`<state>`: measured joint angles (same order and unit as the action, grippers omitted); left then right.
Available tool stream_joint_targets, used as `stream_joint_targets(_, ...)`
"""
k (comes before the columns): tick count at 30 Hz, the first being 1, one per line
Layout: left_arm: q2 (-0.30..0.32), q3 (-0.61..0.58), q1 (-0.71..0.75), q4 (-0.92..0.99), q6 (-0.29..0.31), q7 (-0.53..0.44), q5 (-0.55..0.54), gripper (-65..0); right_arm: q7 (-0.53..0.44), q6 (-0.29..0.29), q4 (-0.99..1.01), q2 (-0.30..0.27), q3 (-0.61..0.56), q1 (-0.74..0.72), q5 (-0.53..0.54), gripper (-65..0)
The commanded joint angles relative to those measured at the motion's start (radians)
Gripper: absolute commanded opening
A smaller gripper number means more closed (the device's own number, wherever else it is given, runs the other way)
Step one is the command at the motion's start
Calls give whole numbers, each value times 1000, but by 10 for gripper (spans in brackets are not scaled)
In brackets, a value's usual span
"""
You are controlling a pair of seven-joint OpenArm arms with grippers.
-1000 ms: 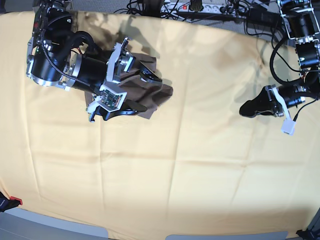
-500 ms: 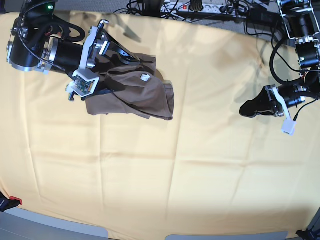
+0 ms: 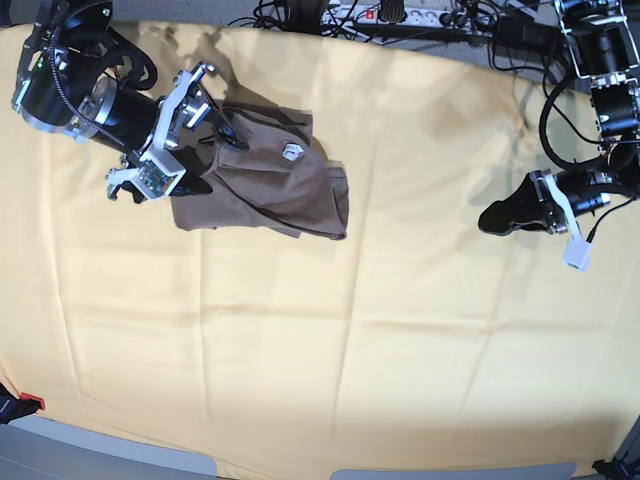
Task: Fold the T-shirt properly
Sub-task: 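Lift the strip end with the right gripper and fold it over the shirt, then release the folded end and move the right gripper aside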
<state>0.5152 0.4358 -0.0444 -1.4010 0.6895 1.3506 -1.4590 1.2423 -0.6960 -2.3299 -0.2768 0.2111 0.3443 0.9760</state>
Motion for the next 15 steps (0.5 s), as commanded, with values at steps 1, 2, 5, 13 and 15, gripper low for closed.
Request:
stream_joint_targets(1, 19, 8, -17, -18, 9, -18, -25, -650, -15, -2, -13, -9, 3, 17, 18, -235)
stream_joint_targets(2, 20, 8, -17, -18, 9, -18, -25, -650, -15, -2, -13, -9, 3, 36, 19, -235)
stream_joint_targets(5, 19, 8, -17, -18, 9, -19, -25, -650, 16, -2, -13, -9, 3, 91, 112, -235)
stream_joint_targets(13, 20, 8, -17, -18, 9, -18, -25, -650, 154, -2, -14, -8, 4, 113, 472, -235)
stream_joint_targets(15, 20, 8, -20, -18, 9, -18, -25, -650, 154, -2, -14, -8, 8, 82, 471, -257)
